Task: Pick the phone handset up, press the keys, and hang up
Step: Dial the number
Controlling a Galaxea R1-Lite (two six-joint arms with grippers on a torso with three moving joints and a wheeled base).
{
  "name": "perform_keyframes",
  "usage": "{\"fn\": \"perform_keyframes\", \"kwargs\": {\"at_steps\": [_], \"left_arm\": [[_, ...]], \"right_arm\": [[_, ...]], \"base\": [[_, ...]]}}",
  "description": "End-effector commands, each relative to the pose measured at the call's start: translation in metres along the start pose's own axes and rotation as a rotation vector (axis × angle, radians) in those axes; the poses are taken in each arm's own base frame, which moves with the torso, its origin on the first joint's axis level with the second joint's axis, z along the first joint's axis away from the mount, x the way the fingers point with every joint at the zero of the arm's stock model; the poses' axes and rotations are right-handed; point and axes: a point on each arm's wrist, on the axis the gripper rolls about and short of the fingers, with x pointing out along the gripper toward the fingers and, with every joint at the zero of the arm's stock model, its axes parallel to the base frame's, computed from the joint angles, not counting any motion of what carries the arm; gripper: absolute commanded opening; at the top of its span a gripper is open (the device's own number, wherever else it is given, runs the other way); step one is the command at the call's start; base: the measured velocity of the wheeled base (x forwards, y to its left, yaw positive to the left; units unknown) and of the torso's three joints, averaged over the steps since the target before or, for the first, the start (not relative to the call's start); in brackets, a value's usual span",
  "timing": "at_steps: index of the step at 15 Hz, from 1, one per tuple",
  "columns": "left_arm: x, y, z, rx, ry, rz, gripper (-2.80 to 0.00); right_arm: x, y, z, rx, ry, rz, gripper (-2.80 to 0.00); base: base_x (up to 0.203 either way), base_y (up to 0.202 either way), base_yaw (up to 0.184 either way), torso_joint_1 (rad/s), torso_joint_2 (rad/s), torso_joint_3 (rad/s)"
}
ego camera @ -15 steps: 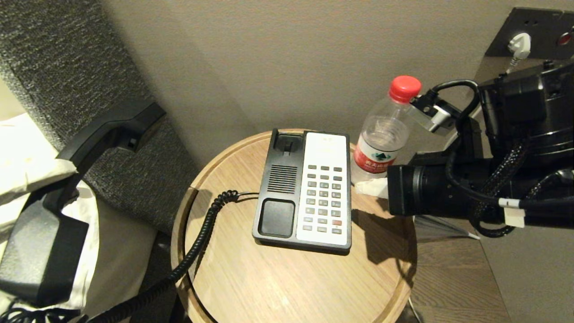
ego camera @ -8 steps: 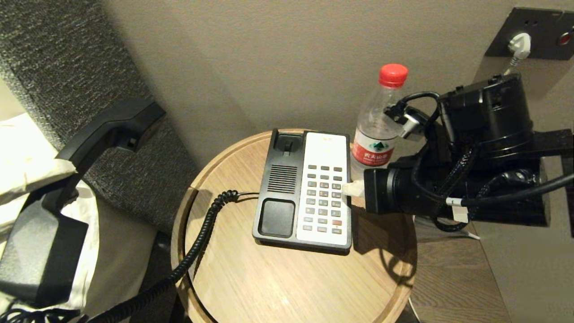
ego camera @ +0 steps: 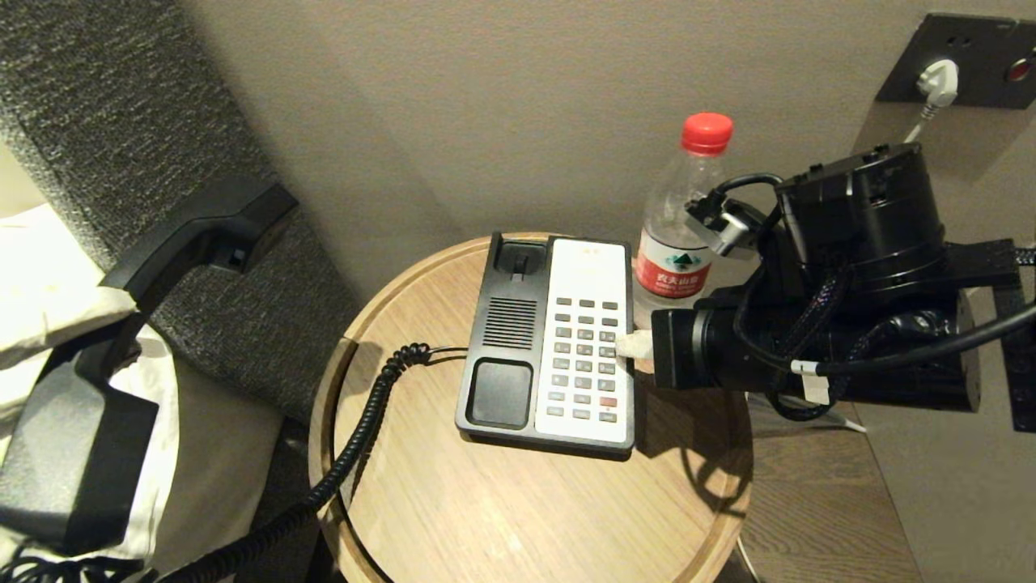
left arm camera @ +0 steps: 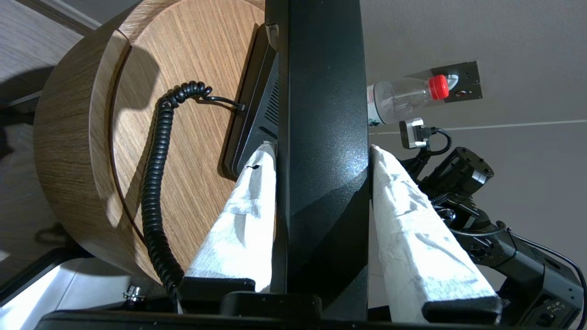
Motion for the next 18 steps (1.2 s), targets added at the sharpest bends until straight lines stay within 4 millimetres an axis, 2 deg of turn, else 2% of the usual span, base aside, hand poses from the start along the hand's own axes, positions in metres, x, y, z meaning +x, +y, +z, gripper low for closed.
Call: {"fn": "perform_keyframes", "kwargs": {"at_steps": [1,4,11,14,18], "left_arm": [[0.000,0.000,0.000,-0.006,0.001,0.001,-2.80],[0.000,0.000,0.000,-0.005,0.001,-0.001,-2.80],[0.000,0.001,-0.001,-0.006,0.006,0.005,-2.80],[-0.001,0.002,-0.002,-0.009,0.025,-0.011,-2.80],[-0.001,0.002,-0.003,-0.009,0.026,-0.012,-2.80]], "right_arm": [[-0.007,0.001,0.001,0.003,-0.010,0.006,-2.80],[-0.020,0.003,0.001,0.002,-0.025,0.018,-2.80],[-0.032,0.019,-0.007,0.022,-0.006,0.101,-2.80],[-0.029,0.022,-0.011,0.025,0.008,0.119,-2.80],[-0.015,0.022,-0.013,0.012,0.030,0.098,-2.80]], "base": [[0.000,0.000,0.000,0.000,0.00,0.000],[0.000,0.000,0.000,0.000,0.00,0.000],[0.000,0.000,0.000,0.000,0.00,0.000],[0.000,0.000,0.000,0.000,0.00,0.000],[0.000,0.000,0.000,0.000,0.00,0.000]]}}
